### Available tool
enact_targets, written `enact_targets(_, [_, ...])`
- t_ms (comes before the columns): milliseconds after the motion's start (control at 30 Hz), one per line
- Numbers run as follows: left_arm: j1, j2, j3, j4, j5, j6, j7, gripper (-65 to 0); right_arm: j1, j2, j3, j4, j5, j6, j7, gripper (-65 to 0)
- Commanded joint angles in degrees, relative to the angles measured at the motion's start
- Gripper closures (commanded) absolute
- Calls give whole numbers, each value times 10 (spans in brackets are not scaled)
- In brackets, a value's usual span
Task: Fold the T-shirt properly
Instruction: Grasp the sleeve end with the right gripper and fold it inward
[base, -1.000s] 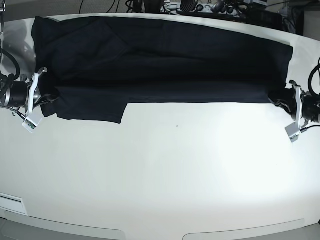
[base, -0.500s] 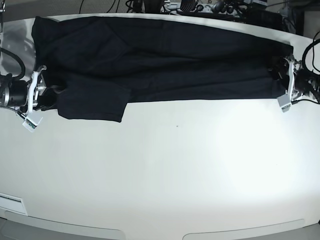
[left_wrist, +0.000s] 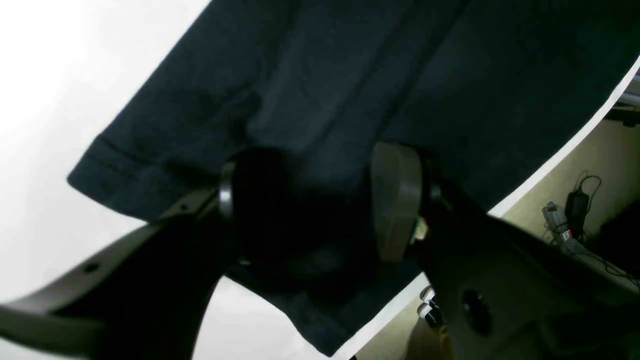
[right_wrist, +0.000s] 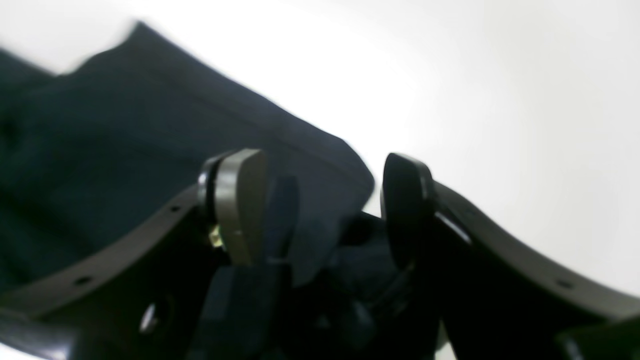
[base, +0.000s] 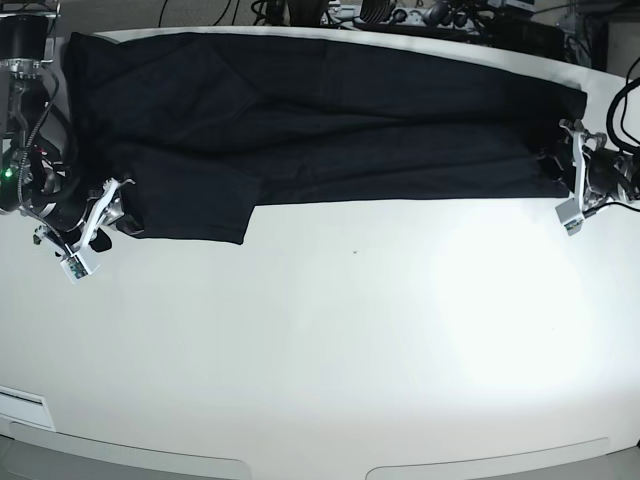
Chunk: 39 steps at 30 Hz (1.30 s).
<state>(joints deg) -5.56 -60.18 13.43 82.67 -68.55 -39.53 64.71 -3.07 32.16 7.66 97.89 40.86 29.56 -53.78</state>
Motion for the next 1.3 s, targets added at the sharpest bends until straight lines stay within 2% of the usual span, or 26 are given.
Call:
enact_targets(0, [-8, -17, -8, 5, -9, -5, -2, -352, 9, 5, 7, 0, 3, -3, 21, -390])
enact_targets(167, [-8, -17, -8, 5, -9, -5, -2, -352, 9, -20, 7, -44, -26, -20, 50, -390])
enact_targets(300, [-8, -17, -8, 5, -9, -5, -2, -352, 12, -28, 7, -86, -47, -30, 73, -390])
enact_targets(433, [-8, -17, -8, 5, -10, -5, -3, -352, 11, -30, 7, -111, -37, -17, 79, -390])
enact_targets(533, [-8, -17, -8, 5, -14, -5, -3, -352, 11, -30, 7, -119, -2, 10, 80, -384])
enact_targets(567, [-8, -17, -8, 5, -16, -5, -3, -352, 12, -30, 7, -119, 4, 16, 82, -349])
enact_targets(700, [-8, -17, -8, 5, -22, -5, -4, -352, 19, -30, 7, -118, 13, 24, 86, -48])
enact_targets(733, [-8, -17, -8, 5, -22, -5, -5, -352, 23, -29, 7, -118, 13, 24, 86, 0])
enact_targets(833, [-8, -17, -8, 5, -22, -5, -5, -352, 38, -29, 7, -115, 19, 27, 85, 0])
enact_targets(867, [-8, -17, -8, 5, -22, -5, -4, -352, 41, -28, 7, -114, 30, 37, 85, 0])
enact_targets(933, [-8, -17, -8, 5, -22, -5, -4, -352, 45, -25, 7, -108, 70, 80, 83, 0])
enact_targets(967, [-8, -17, -8, 5, -22, -5, -4, -352, 45, -24, 8, -101, 96, 103, 74, 0])
enact_targets(1033, [-8, -17, -8, 5, -22, -5, -5, -352, 44, -24, 8, -81, 154, 104, 33, 0])
enact_targets(1267, [-8, -17, -8, 5, -24, -5, -5, -352, 19, -23, 8, 17, 361, 104, -209, 0])
